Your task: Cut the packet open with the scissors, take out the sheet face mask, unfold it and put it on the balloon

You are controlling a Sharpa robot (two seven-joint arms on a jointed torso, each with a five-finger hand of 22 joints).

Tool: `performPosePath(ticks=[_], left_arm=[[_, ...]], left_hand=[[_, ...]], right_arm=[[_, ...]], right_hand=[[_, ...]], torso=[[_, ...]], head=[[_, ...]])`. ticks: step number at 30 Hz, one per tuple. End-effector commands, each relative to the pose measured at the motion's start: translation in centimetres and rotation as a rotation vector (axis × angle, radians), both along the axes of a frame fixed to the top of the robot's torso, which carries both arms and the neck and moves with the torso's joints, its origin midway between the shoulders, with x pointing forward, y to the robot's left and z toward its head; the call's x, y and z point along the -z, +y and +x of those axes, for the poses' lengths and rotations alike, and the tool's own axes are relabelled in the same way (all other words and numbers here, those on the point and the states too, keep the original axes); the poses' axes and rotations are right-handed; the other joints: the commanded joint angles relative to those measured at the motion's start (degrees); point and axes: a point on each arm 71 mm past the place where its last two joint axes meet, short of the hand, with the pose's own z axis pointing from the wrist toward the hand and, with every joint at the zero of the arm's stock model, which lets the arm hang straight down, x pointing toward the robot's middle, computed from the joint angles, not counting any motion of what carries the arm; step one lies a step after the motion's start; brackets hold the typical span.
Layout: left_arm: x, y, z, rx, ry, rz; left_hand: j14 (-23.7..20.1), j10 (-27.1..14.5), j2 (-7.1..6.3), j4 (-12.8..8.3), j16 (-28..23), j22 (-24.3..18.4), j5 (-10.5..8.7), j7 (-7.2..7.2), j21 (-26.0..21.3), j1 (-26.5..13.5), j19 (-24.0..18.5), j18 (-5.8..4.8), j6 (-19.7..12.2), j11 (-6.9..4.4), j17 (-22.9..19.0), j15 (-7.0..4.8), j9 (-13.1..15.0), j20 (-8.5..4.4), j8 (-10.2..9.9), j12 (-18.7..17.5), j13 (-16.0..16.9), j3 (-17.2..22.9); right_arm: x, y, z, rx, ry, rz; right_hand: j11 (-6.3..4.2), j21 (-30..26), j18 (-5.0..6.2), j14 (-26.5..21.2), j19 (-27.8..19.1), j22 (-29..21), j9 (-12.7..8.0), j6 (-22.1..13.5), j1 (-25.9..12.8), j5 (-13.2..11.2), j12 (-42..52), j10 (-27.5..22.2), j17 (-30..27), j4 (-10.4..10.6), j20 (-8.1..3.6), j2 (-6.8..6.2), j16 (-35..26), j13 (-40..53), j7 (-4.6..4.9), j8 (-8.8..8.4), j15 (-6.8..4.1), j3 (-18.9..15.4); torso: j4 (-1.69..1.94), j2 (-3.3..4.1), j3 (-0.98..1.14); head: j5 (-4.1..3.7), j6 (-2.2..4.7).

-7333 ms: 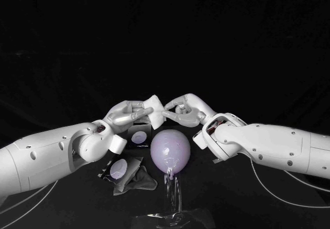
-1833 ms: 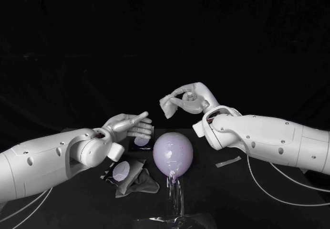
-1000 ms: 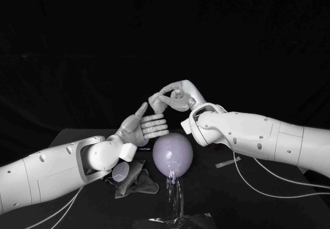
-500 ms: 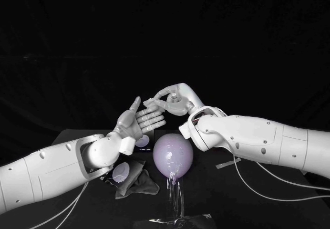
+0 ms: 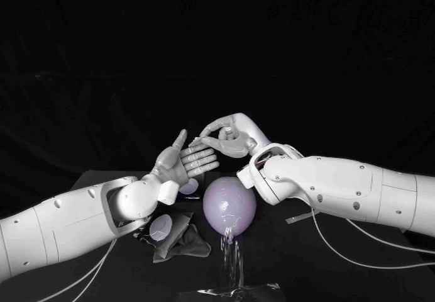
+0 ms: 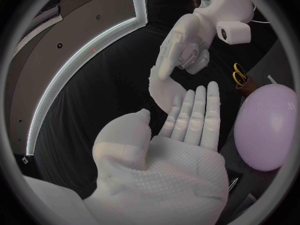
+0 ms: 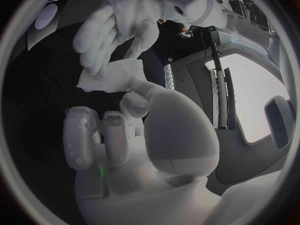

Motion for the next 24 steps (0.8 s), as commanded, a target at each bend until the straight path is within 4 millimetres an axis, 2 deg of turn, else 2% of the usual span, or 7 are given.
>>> performPosePath(ticks=[1,15,24], left_arm=[[0.1,-0.3,-0.1,0.052,0.009,0.033],[0.3,0.2,0.0,0.059,0.008,0.075],[0.3,0.5,0.0,0.057,0.003,0.087]], left_hand=[[0.40,0.52,0.40,0.05,0.07,0.10,0.13,5.06,-0.41,-0.14,0.33,0.96,0.62,-0.16,-0.11,-0.17,-0.10,0.14,0.44,0.29,0.07,-0.67],[1.01,1.16,0.92,-0.04,0.26,0.13,0.16,4.84,-0.70,0.34,0.78,0.97,1.18,-0.38,-0.29,-0.37,-0.27,-0.01,0.86,0.41,0.07,-1.75],[2.00,2.13,1.46,-0.12,0.47,0.16,0.18,4.51,-1.15,4.49,1.70,0.96,1.84,-0.70,-0.70,-0.68,-0.77,-0.30,1.39,0.43,0.04,-2.63]], right_arm=[[-0.1,0.3,-0.3,-0.048,-0.019,-0.034],[0.2,-0.6,-1.5,-0.121,-0.005,-0.111],[0.8,-1.6,-2.0,-0.118,-0.002,-0.185]], right_hand=[[-0.05,0.10,-0.46,5.89,2.38,12.93,3.24,0.25,-0.05,0.30,-0.12,1.15,15.05,-0.15,-0.39,0.70,0.26,0.10,0.01,0.19,-0.32,0.36],[-0.05,0.25,-0.50,5.89,2.46,12.97,3.29,0.20,-0.08,0.30,-0.01,1.16,15.05,-0.22,-0.40,0.65,0.26,0.18,0.01,0.23,-0.32,0.43],[-0.05,0.13,-0.47,5.89,2.39,12.94,3.35,0.17,-0.12,0.29,0.06,1.18,15.05,-0.30,-0.40,0.56,0.26,0.22,0.01,0.27,-0.32,0.48]], torso=[[0.02,0.04,-0.04],[-0.01,0.05,-0.03],[-0.02,0.06,0.04]], head=[[0.04,-0.10],[0.41,-0.34],[0.64,-0.43]])
